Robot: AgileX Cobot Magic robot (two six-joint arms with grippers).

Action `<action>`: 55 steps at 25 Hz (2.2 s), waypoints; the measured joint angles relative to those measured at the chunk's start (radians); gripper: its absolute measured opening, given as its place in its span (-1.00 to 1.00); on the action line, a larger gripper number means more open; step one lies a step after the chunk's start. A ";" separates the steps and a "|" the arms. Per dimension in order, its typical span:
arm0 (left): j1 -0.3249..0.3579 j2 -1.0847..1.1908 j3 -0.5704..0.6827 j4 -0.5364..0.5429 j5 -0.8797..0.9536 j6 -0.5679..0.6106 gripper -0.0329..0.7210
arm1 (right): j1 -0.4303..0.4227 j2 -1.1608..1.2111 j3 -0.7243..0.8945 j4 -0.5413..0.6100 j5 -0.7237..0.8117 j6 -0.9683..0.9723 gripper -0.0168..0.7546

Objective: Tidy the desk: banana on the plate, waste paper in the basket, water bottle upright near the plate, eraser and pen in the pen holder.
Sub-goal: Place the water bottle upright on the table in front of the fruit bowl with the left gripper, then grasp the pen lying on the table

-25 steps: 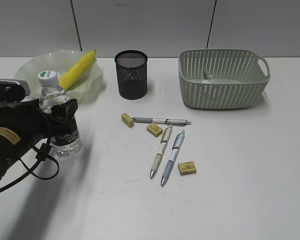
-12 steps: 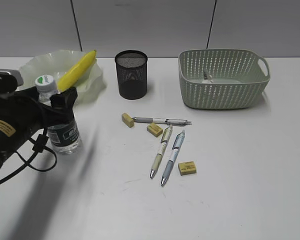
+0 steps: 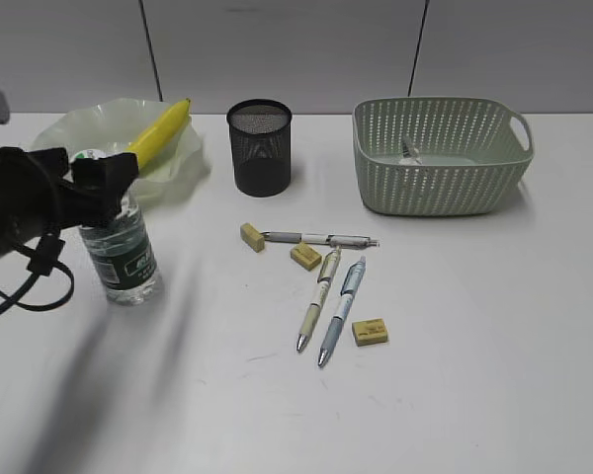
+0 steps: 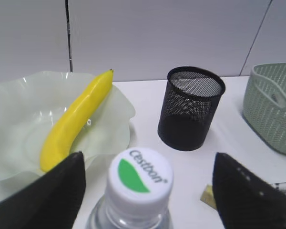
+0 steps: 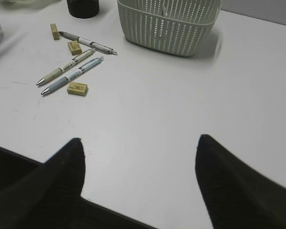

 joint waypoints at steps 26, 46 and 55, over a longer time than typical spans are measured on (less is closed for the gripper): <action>0.000 -1.102 -0.205 0.084 1.743 0.031 0.52 | 0.000 0.000 0.000 -0.001 0.000 0.000 0.52; 0.000 -1.203 -0.156 0.188 1.938 0.031 0.51 | 0.000 0.000 0.000 0.000 0.000 0.000 0.52; 0.000 -1.405 -0.167 0.181 1.997 0.031 0.37 | 0.000 0.000 0.000 0.000 0.000 0.000 0.52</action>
